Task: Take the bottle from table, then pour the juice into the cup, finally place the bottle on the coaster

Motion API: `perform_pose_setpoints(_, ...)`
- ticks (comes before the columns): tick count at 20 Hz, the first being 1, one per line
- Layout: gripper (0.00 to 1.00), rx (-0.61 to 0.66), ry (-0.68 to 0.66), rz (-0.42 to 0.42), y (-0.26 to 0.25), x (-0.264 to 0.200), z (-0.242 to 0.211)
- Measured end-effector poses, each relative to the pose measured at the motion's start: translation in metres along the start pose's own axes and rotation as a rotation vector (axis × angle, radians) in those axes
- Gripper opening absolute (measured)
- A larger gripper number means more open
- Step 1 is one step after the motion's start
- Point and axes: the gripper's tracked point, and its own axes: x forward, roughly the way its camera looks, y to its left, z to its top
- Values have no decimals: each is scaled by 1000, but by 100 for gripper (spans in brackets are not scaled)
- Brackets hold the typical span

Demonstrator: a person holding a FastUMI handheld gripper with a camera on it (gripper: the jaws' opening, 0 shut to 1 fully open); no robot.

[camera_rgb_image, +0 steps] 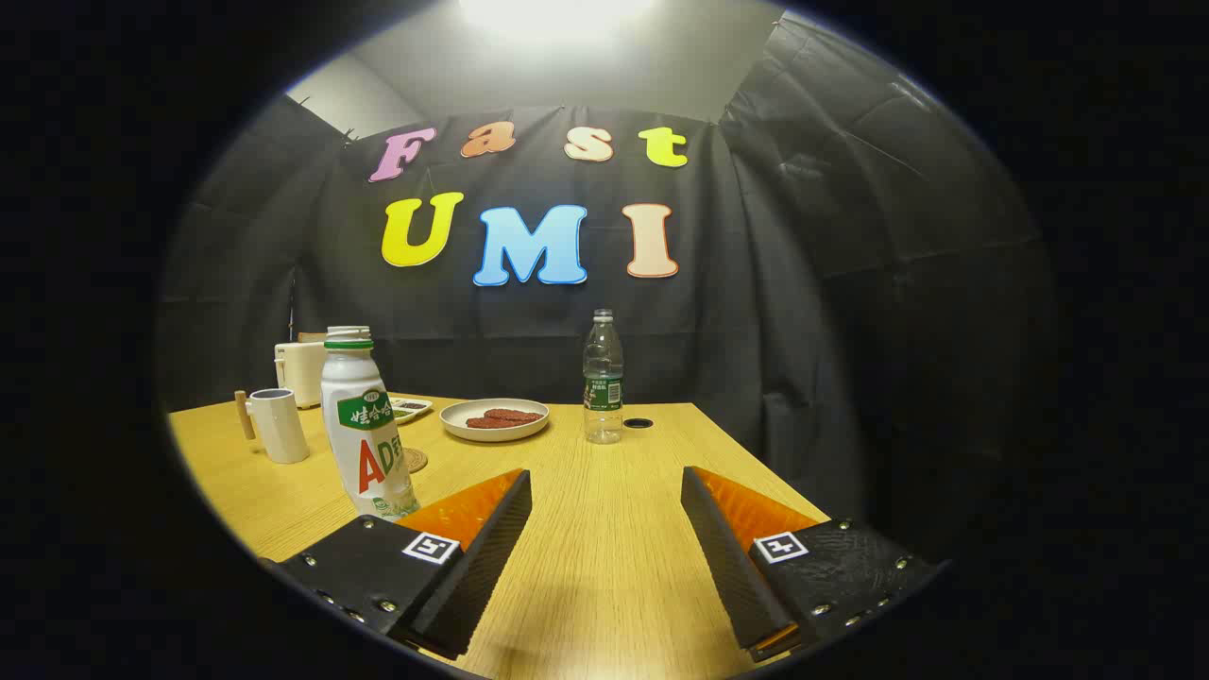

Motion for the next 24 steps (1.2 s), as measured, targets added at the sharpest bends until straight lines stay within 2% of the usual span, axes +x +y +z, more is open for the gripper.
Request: perform_pose_setpoints(24, 98, 3, 3, 4, 0, 5, 0)
